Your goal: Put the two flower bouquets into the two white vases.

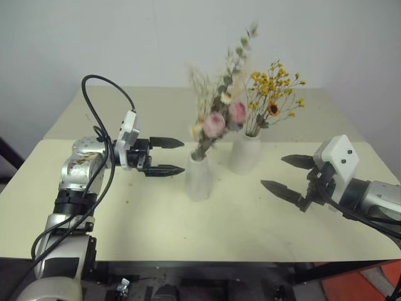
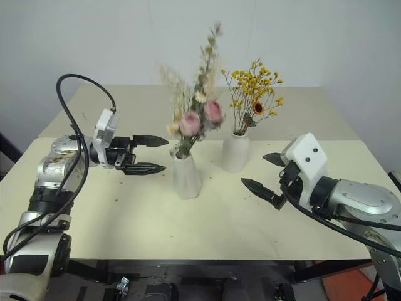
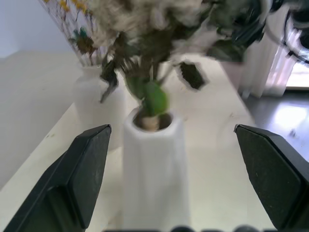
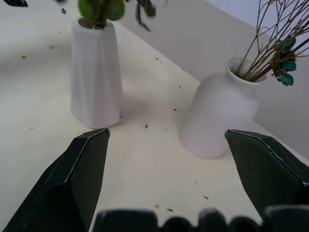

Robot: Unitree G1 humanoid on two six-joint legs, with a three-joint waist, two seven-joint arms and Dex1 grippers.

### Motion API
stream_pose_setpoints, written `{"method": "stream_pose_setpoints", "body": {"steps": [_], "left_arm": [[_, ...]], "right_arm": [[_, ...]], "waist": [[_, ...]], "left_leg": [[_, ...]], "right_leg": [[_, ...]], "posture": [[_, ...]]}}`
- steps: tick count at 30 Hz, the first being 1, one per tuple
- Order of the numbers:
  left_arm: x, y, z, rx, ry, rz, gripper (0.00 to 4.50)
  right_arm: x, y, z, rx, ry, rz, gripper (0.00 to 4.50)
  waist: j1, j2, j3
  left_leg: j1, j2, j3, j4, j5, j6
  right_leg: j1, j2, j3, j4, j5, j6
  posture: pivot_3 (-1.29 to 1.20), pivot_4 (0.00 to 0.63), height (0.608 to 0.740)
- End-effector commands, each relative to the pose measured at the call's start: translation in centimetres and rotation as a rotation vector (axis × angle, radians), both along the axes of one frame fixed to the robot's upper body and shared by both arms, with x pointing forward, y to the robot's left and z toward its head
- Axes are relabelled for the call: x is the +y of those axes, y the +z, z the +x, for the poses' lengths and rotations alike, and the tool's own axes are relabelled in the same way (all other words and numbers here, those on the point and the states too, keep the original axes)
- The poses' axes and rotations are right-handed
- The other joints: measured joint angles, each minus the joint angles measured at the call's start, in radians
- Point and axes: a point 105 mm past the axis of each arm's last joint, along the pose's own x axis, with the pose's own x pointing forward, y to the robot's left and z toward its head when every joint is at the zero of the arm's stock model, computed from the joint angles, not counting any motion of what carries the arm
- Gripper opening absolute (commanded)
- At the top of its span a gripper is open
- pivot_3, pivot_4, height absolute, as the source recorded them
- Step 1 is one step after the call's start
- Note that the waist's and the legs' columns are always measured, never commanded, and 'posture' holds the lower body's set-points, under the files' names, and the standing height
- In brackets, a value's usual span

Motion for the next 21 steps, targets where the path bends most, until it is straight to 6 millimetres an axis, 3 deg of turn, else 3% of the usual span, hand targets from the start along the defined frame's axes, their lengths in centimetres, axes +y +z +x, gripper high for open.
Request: {"method": "stream_pose_setpoints", "body": {"steps": [1,6,11,21], "left_arm": [[1.6,2.1,-0.5,-0.075,0.047,-0.034,4.48],[3.3,3.2,-1.7,-0.081,0.097,-0.047,4.48],[6.2,3.0,-3.8,-0.085,0.168,0.079,4.48],[8.9,3.9,-5.0,-0.169,0.297,0.122,4.48]], "right_arm": [[-0.1,1.0,-0.1,-0.058,-0.002,-0.004,4.50],[-0.9,1.7,-0.5,-0.065,-0.005,-0.008,4.50],[-3.1,3.4,-2.0,-0.067,-0.007,-0.010,4.50],[-7.5,5.0,-4.0,-0.048,-0.070,-0.055,4.50]], "waist": [[-0.003,0.000,0.000],[-0.005,0.000,0.000],[-0.002,0.000,0.000],[0.003,0.000,0.000]], "left_leg": [[0.000,0.000,0.000,0.000,0.000,0.000],[0.000,0.001,0.000,0.000,0.000,0.000],[0.000,0.001,0.000,0.000,0.000,0.000],[0.001,0.001,0.001,0.000,0.000,0.000]], "right_leg": [[0.000,0.000,0.000,0.000,0.000,0.000],[0.000,0.000,0.000,0.000,0.000,0.000],[0.000,0.000,0.000,0.000,0.000,0.000],[0.001,0.000,0.000,0.000,-0.001,0.000]], "posture": [[0.00,0.150,0.740],[0.00,0.150,0.740],[0.00,0.150,0.740],[0.00,0.150,0.740]]}}
